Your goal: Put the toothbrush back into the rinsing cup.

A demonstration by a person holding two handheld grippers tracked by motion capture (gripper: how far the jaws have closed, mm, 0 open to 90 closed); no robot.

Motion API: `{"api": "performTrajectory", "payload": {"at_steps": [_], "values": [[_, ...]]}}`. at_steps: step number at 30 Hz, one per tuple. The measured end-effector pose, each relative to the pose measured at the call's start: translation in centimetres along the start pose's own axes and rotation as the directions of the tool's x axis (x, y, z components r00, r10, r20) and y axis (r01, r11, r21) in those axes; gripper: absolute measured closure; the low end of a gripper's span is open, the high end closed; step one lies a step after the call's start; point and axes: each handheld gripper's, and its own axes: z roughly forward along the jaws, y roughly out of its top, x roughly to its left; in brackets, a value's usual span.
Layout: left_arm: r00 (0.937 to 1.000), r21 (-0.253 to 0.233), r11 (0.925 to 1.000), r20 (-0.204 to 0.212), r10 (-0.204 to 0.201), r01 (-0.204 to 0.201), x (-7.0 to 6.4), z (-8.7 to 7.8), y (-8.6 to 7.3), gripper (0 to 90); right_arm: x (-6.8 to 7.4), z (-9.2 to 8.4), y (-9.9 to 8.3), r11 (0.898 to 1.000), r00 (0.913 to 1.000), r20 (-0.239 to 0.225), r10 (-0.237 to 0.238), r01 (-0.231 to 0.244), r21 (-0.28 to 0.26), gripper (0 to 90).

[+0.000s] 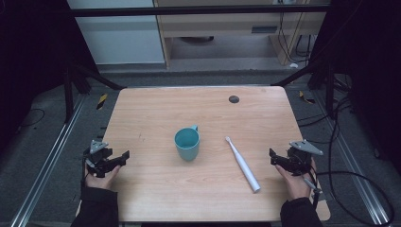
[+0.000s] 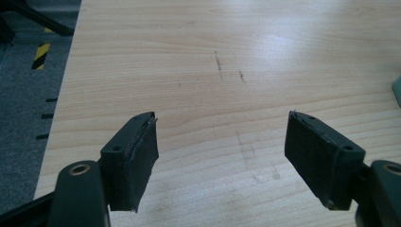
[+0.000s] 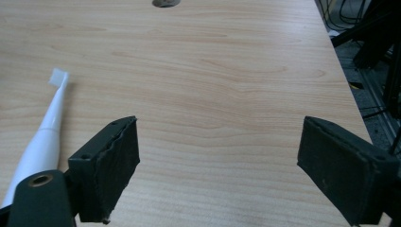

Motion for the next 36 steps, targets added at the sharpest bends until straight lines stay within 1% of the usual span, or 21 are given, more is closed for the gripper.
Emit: {"api": "performTrajectory", "payload": {"at_steps": [2,4,6,7,10,12,15,18,19,21,22,23,24,25,26,27,30,32,33,34,36], "values": [[0.9999,0.004,0.9999,-0.004,0.009,-0.009,-0.2,0.0,0.0,27.1,0.3,-0.4,0.1,0.999,0.9994,-0.029,-0.021,0.022,0.030,15.6],[0.9999,0.005,0.9999,-0.003,0.011,-0.011,-0.2,0.0,0.0,27.6,0.5,-0.5,0.1,0.999,0.9988,-0.039,-0.030,0.031,0.038,16.0],[1.0000,0.005,1.0000,0.001,0.008,-0.008,-0.2,0.0,0.0,28.5,0.8,-0.7,0.2,0.996,0.9975,-0.052,-0.047,0.051,0.071,16.1],[1.0000,0.006,1.0000,0.006,0.007,-0.007,-0.2,0.0,0.0,30.7,1.2,-0.7,0.4,0.994,0.9960,-0.071,-0.055,0.061,0.095,17.1],[0.9998,0.006,0.9998,0.004,0.019,-0.019,-0.2,0.0,0.1,31.9,1.7,-0.7,0.7,0.990,0.9937,-0.079,-0.079,0.088,0.110,18.7],[0.9997,0.012,0.9997,-0.001,0.023,-0.023,-0.4,0.0,0.1,33.4,2.5,-0.9,1.3,0.984,0.9887,-0.104,-0.108,0.122,0.132,19.4],[0.9994,0.025,0.9991,0.001,0.033,-0.033,-0.5,0.2,0.1,34.2,2.9,-1.2,1.6,0.981,0.9851,-0.128,-0.115,0.133,0.140,20.7],[0.9991,0.027,0.9987,0.003,0.042,-0.042,-0.5,0.3,0.1,35.6,3.8,-1.5,2.2,0.972,0.9778,-0.164,-0.130,0.159,0.175,22.4],[0.9991,0.026,0.9987,0.005,0.043,-0.043,-0.5,0.3,0.1,35.6,3.8,-1.5,2.2,0.972,0.9778,-0.164,-0.130,0.159,0.175,22.4],[0.9988,0.029,0.9984,0.007,0.048,-0.048,-0.6,0.4,0.1,35.4,4.6,-1.6,2.4,0.964,0.9706,-0.194,-0.143,0.181,0.196,23.3],[0.9988,0.029,0.9984,0.007,0.048,-0.048,-0.6,0.4,0.1,35.4,4.6,-1.6,2.4,0.964,0.9706,-0.194,-0.143,0.181,0.196,23.3],[0.9988,0.033,0.9982,0.008,0.049,-0.049,-0.6,0.4,0.1,35.4,4.8,-1.5,2.5,0.961,0.9683,-0.200,-0.149,0.190,0.203,23.3],[0.9984,0.034,0.9979,0.006,0.056,-0.056,-0.7,0.5,0.1,35.4,5.2,-1.4,2.6,0.954,0.9651,-0.210,-0.156,0.203,0.222,23.8],[0.9984,0.034,0.9979,0.006,0.056,-0.056,-0.7,0.5,0.1,35.4,5.2,-1.4,2.6,0.954,0.9651,-0.210,-0.156,0.203,0.222,23.8],[0.9979,0.037,0.9972,0.005,0.064,-0.065,-0.8,0.6,0.1,35.4,5.6,-1.3,2.7,0.946,0.9616,-0.215,-0.170,0.220,0.236,25.1],[0.9979,0.037,0.9972,0.005,0.064,-0.065,-0.8,0.6,0.1,35.4,5.6,-1.3,2.7,0.946,0.9616,-0.215,-0.170,0.220,0.236,25.1],[0.9966,0.045,0.9956,0.009,0.082,-0.082,-0.9,0.6,0.1,35.6,6.2,-0.9,3.2,0.934,0.9562,-0.232,-0.179,0.239,0.266,27.2],[0.9957,0.056,0.9941,0.006,0.093,-0.093,-1.0,0.7,0.1,35.5,7.0,-0.5,3.6,0.915,0.9483,-0.255,-0.188,0.264,0.304,28.0],[0.9951,0.062,0.9932,0.006,0.098,-0.099,-1.0,0.7,0.1,35.5,7.0,-0.5,3.6,0.915,0.9483,-0.255,-0.188,0.264,0.304,28.0],[0.9940,0.063,0.9921,-0.002,0.109,-0.109,-1.1,0.7,0.1,35.9,7.6,-0.2,3.8,0.902,0.9424,-0.268,-0.200,0.284,0.326,28.8],[0.9935,0.060,0.9918,-0.007,0.114,-0.113,-1.1,0.7,0.1,36.2,8.0,-0.1,3.8,0.891,0.9378,-0.280,-0.205,0.297,0.342,29.8]]}}
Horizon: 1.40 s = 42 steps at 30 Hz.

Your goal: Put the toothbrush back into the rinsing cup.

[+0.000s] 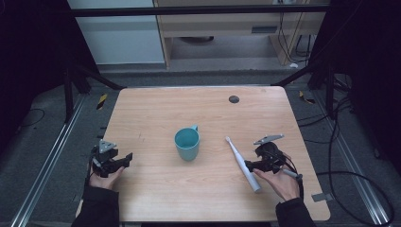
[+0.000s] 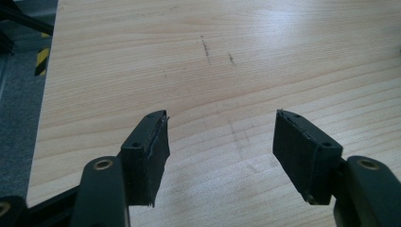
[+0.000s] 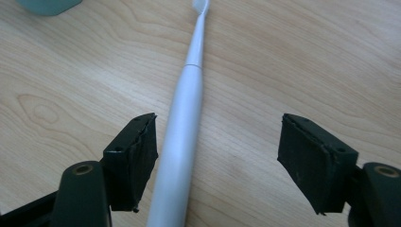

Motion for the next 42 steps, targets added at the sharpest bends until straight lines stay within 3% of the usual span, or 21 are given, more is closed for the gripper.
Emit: {"api": "performTrajectory", "payload": {"at_steps": [6,17,29,42], "values": [[0.9999,-0.013,0.9999,-0.014,0.006,-0.006,0.0,-0.1,0.0,38.9,0.4,0.4,0.5,0.999,0.9998,-0.011,-0.014,0.014,0.040,33.9],[0.9997,0.024,0.9995,0.008,0.022,-0.022,-0.2,0.2,0.0,43.3,0.9,1.5,1.2,0.991,0.9987,-0.036,-0.036,0.040,0.127,43.3],[0.9994,0.047,0.9985,0.020,0.029,-0.030,-0.2,0.4,0.0,44.1,1.2,3.6,1.6,0.968,0.9968,-0.061,-0.052,0.065,0.240,52.1],[0.9991,0.060,0.9977,0.031,0.030,-0.031,-0.3,0.5,-0.1,44.9,1.4,4.6,1.8,0.953,0.9950,-0.078,-0.062,0.082,0.293,59.5]]}}
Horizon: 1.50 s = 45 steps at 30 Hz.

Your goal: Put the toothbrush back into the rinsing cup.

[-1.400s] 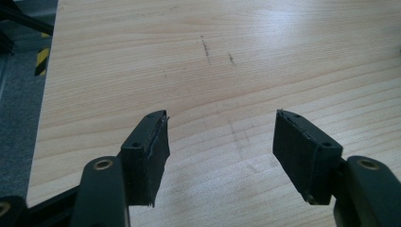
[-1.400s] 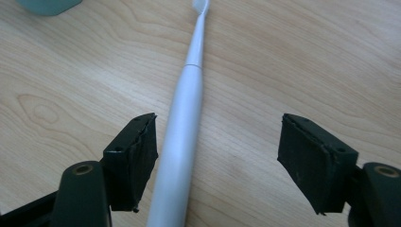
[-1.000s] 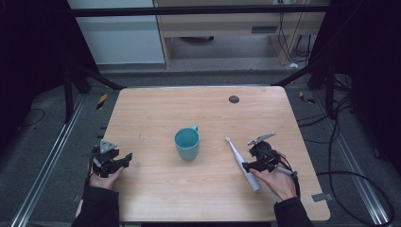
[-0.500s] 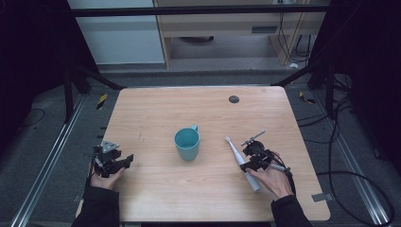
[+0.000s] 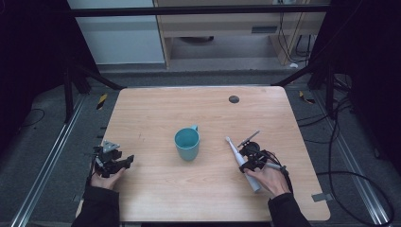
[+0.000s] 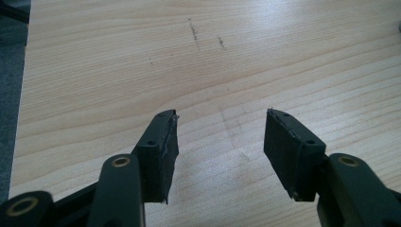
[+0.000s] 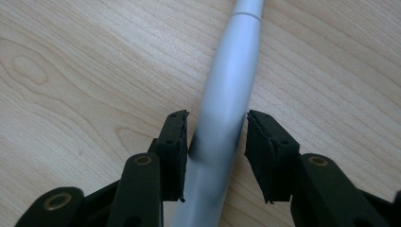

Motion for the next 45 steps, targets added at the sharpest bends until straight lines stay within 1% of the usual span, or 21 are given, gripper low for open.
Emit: {"api": "performTrajectory", "payload": {"at_steps": [5,7,14,21,31,33,34,36,38,39,40,41,42,45], "values": [[1.0000,0.005,1.0000,0.004,0.001,-0.001,0.0,0.1,0.0,45.4,-0.1,0.2,0.0,1.000,0.9999,-0.013,0.008,-0.008,0.015,61.9],[1.0000,0.007,1.0000,0.006,0.002,-0.002,0.0,0.1,0.0,45.5,-0.2,0.4,0.1,1.000,0.9999,-0.016,0.002,-0.001,0.023,62.9],[1.0000,0.014,0.9999,0.008,0.003,-0.003,0.0,0.2,0.0,45.9,-0.2,0.8,0.2,0.999,1.0000,-0.008,-0.005,0.005,0.053,63.8],[0.9999,0.016,0.9999,0.011,0.005,-0.005,0.0,0.2,0.0,46.4,-0.2,0.9,0.3,0.998,0.9999,-0.011,0.003,-0.002,0.067,65.7],[0.9999,0.017,0.9998,0.012,0.006,-0.006,0.0,0.2,0.0,46.9,-0.3,0.9,0.2,0.998,0.9999,-0.008,0.008,-0.007,0.063,66.2],[0.9999,0.014,0.9999,0.012,0.005,-0.005,0.0,0.1,0.0,47.2,-0.3,0.8,0.2,0.998,0.9999,-0.003,0.015,-0.015,0.053,66.3],[0.9999,0.012,0.9999,0.014,0.005,-0.005,0.0,0.1,0.0,47.2,-0.5,0.5,0.1,0.999,0.9997,-0.007,0.024,-0.023,0.033,66.3],[0.9999,0.013,0.9999,0.012,0.003,-0.003,0.0,0.1,0.0,47.3,-0.5,0.3,0.0,0.999,0.9996,-0.007,0.027,-0.027,0.024,66.3],[0.9999,0.014,0.9999,0.012,0.003,-0.003,0.0,0.1,0.0,47.3,-0.6,-0.3,-0.1,0.999,0.9992,-0.013,0.039,-0.039,-0.012,66.3],[0.9999,0.013,0.9999,0.012,0.003,-0.003,0.0,0.1,0.0,47.3,-0.6,-0.3,-0.1,0.999,0.9992,-0.013,0.039,-0.039,-0.012,66.3],[0.9999,0.010,0.9999,0.014,0.002,-0.002,0.0,0.1,0.0,47.3,-0.6,-0.5,-0.2,0.999,0.9991,-0.010,0.042,-0.043,-0.027,66.4],[0.9999,0.010,0.9999,0.013,0.002,-0.002,0.0,0.1,0.0,47.3,-0.7,-0.6,-0.3,0.998,0.9996,-0.001,0.028,-0.028,-0.047,66.3],[0.9999,0.008,1.0000,0.013,0.002,-0.002,0.0,0.0,0.1,47.4,-0.7,-0.9,-0.3,0.997,0.9989,-0.007,0.047,-0.047,-0.059,66.3],[0.9999,0.006,1.0000,0.011,0.001,-0.001,0.0,0.0,0.1,47.5,-0.8,-1.6,-0.6,0.990,0.9976,-0.022,0.065,-0.067,-0.121,66.3]]}}
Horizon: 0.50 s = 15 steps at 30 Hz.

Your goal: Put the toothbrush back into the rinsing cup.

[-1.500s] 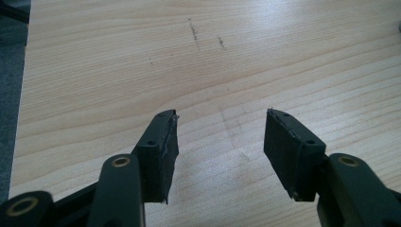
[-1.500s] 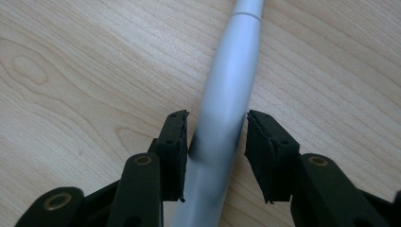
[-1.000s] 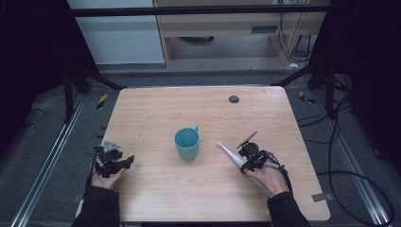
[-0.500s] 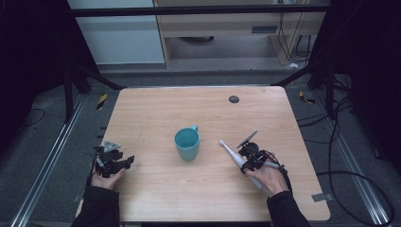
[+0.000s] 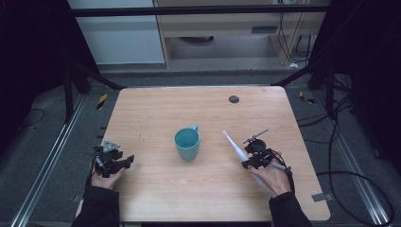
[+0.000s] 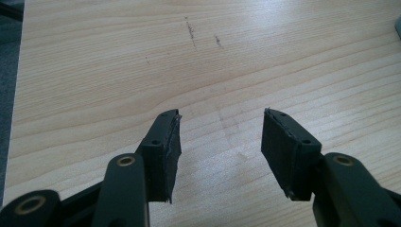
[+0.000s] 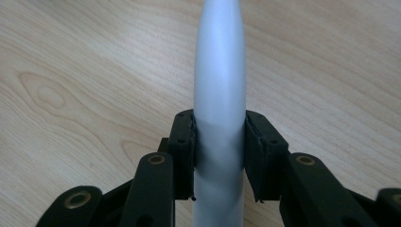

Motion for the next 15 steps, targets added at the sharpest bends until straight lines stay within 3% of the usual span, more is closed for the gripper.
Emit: {"api": "performTrajectory", "payload": {"at_steps": [7,12,15], "values": [[1.0000,-0.017,0.9998,-0.004,-0.007,0.007,-0.1,-0.1,0.1,47.6,-0.2,-1.1,-0.2,0.993,0.9997,-0.010,0.022,-0.023,-0.120,66.3],[0.9999,-0.024,0.9996,-0.003,-0.013,0.013,0.0,-0.2,0.1,47.4,-0.6,-2.1,-0.4,0.975,0.9990,-0.016,0.042,-0.045,-0.219,66.3],[0.9999,-0.026,0.9995,-0.001,-0.017,0.017,0.0,-0.2,0.0,47.4,-0.5,-2.3,-0.4,0.969,0.9990,-0.006,0.044,-0.045,-0.242,66.3]]}}
